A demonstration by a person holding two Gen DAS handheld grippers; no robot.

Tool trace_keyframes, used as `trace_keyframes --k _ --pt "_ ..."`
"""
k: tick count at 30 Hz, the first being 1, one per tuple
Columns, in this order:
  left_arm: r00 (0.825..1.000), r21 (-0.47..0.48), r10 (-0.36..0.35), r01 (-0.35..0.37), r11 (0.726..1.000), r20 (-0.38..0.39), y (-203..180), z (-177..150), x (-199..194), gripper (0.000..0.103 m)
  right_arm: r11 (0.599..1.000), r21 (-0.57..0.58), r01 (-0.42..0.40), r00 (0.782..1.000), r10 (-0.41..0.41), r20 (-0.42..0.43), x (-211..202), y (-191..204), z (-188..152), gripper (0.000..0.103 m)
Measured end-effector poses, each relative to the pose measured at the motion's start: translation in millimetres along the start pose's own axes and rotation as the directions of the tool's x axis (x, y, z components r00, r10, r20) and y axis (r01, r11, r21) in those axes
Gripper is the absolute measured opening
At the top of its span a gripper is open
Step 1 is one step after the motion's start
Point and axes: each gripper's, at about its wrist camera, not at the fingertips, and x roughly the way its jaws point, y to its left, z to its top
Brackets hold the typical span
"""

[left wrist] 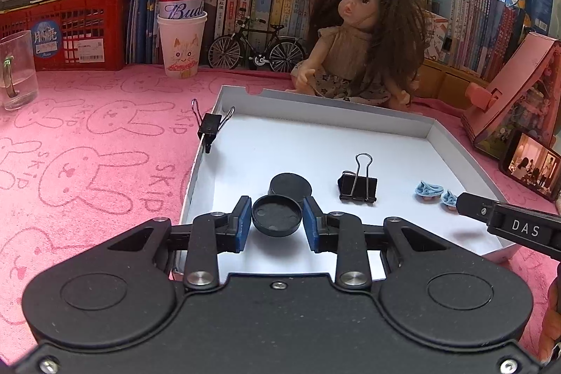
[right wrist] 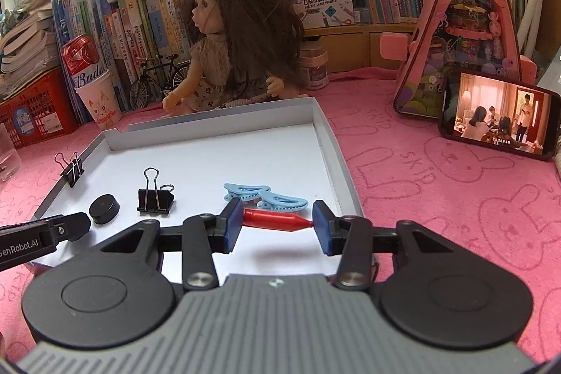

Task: Organize rigid objects
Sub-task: 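Carry the black lid and red crayon over the white tray, then open left gripper to drop the lid while right gripper releases the crayon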

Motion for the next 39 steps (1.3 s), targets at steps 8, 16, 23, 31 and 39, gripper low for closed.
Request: trace_keyframes --k 8,16,23,31,39 --pt "1.0 0.035 0.021 -0.021 0.999 0.019 -4.6 3.9 10.1 0.03 1.0 0.001 0.003 1.0 -0.003 -0.031 12.1 0.7 1.6 0.049" --pt "1.0 0.028 0.017 -0.018 0.999 0.019 -5.3 4.6 9.5 0.034 1.0 -0.005 -0.001 1.0 0.001 -0.03 12.3 1.8 1.3 0.055" --pt "0.999 0.055 0.005 -0.007 0.998 0.04 -11.3 3.1 -4.5 0.053 1.0 0.006 -0.014 1.0 0.014 -0.018 4.6 -0.2 1.6 0.066" --pt "0.996 0.085 -0.034 0.027 0.996 0.087 -19.1 0.7 -31.3 0.068 0.999 -0.014 -0.038 0.999 0.039 0.029 -15.9 -0.4 3.1 0.078" --pt "0.992 0.09 -0.082 0.074 0.993 0.095 -20.9 -6.5 -55.6 0.072 0.997 -0.053 -0.052 0.996 0.055 0.068 -38.9 0.9 -0.6 0.085"
